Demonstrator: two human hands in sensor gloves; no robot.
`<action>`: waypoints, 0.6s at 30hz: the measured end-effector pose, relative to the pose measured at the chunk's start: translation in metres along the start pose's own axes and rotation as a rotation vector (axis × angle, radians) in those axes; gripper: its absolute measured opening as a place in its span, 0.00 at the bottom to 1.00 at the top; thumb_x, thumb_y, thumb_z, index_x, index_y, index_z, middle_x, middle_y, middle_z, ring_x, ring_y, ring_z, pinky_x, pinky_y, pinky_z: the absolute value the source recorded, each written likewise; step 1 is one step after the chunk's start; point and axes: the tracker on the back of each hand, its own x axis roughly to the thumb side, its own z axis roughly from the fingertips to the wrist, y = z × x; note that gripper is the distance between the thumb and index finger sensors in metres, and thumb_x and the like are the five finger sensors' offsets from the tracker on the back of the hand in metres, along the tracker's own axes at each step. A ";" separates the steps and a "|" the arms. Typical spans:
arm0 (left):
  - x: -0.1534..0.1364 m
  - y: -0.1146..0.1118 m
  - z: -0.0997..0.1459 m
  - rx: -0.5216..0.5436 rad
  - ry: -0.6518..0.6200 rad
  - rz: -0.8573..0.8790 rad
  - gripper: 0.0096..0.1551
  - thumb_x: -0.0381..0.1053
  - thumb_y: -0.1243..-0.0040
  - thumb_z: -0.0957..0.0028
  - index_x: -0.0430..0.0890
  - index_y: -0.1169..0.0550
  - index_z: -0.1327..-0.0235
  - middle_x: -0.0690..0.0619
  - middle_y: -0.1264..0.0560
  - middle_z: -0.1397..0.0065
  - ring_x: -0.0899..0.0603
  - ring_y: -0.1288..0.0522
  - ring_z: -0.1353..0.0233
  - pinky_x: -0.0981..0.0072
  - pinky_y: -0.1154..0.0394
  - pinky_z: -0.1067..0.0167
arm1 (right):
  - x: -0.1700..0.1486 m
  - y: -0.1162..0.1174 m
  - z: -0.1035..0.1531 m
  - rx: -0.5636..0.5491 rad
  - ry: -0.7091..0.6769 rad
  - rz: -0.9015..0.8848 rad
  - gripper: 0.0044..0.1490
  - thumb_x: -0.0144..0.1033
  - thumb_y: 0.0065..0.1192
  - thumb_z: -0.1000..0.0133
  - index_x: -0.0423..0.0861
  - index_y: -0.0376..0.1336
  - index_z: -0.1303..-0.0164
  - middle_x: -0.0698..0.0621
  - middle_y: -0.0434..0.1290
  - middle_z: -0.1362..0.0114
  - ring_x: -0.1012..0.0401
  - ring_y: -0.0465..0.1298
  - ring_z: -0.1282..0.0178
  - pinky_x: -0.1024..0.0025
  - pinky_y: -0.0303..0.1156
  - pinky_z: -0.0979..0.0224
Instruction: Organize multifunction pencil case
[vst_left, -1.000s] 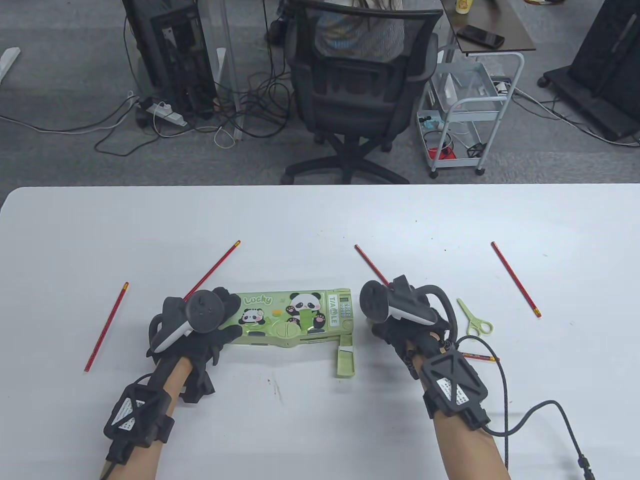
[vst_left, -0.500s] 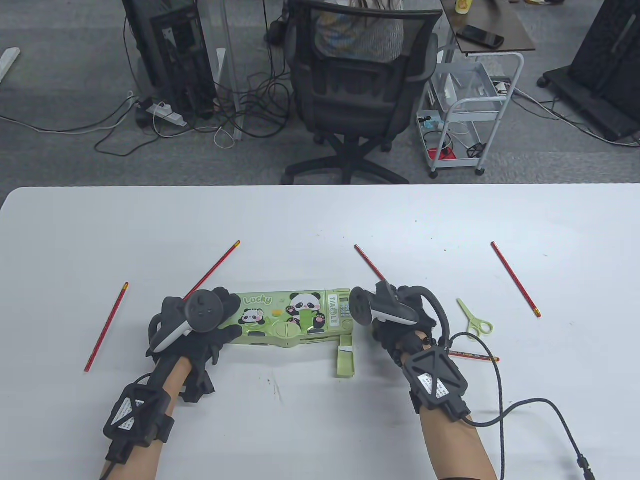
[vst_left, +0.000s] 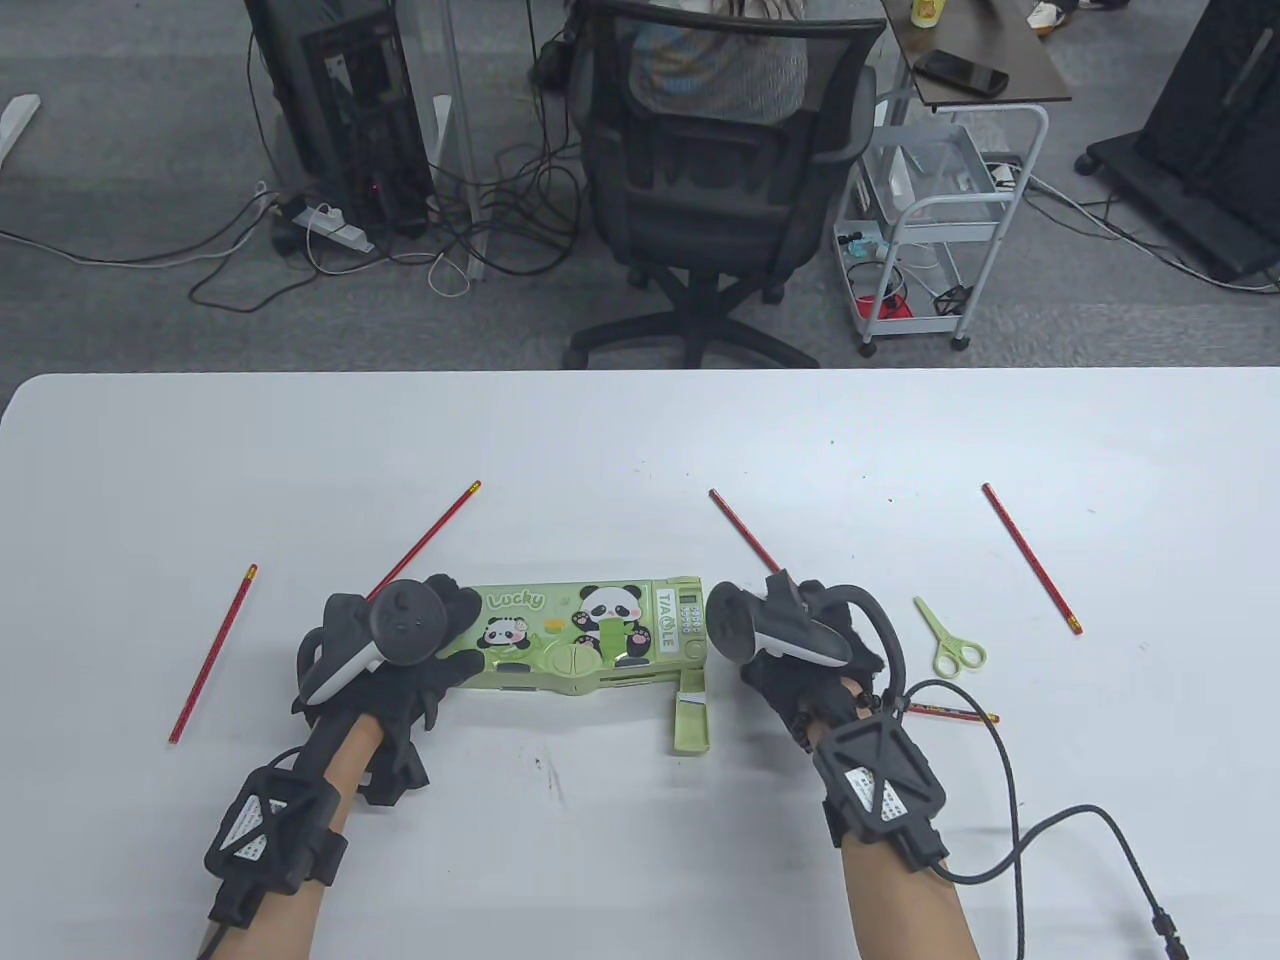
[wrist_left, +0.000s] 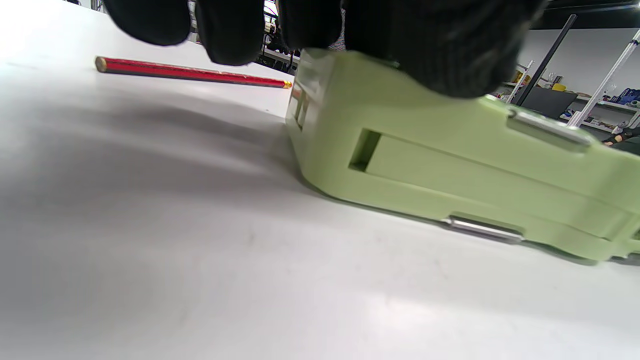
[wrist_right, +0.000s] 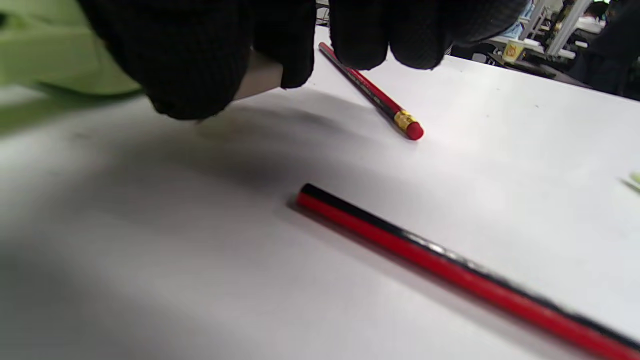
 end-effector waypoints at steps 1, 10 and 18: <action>0.000 0.000 0.000 0.001 0.000 -0.006 0.40 0.58 0.39 0.54 0.57 0.34 0.25 0.49 0.42 0.13 0.31 0.37 0.18 0.29 0.37 0.29 | -0.001 -0.002 0.007 -0.014 -0.001 -0.012 0.43 0.48 0.67 0.47 0.42 0.60 0.24 0.30 0.56 0.19 0.32 0.61 0.24 0.36 0.61 0.23; 0.002 -0.001 0.000 0.002 0.000 -0.019 0.40 0.58 0.39 0.54 0.57 0.35 0.25 0.49 0.42 0.13 0.31 0.37 0.18 0.28 0.37 0.29 | 0.024 -0.013 0.060 -0.144 -0.122 -0.098 0.43 0.47 0.68 0.46 0.39 0.61 0.24 0.32 0.62 0.21 0.33 0.65 0.25 0.37 0.64 0.24; 0.002 -0.001 0.000 0.001 0.002 -0.019 0.40 0.58 0.39 0.54 0.57 0.34 0.25 0.49 0.42 0.13 0.31 0.37 0.18 0.28 0.38 0.29 | 0.054 -0.002 0.061 -0.153 -0.215 -0.093 0.43 0.47 0.67 0.45 0.37 0.60 0.24 0.33 0.63 0.22 0.34 0.66 0.25 0.37 0.65 0.24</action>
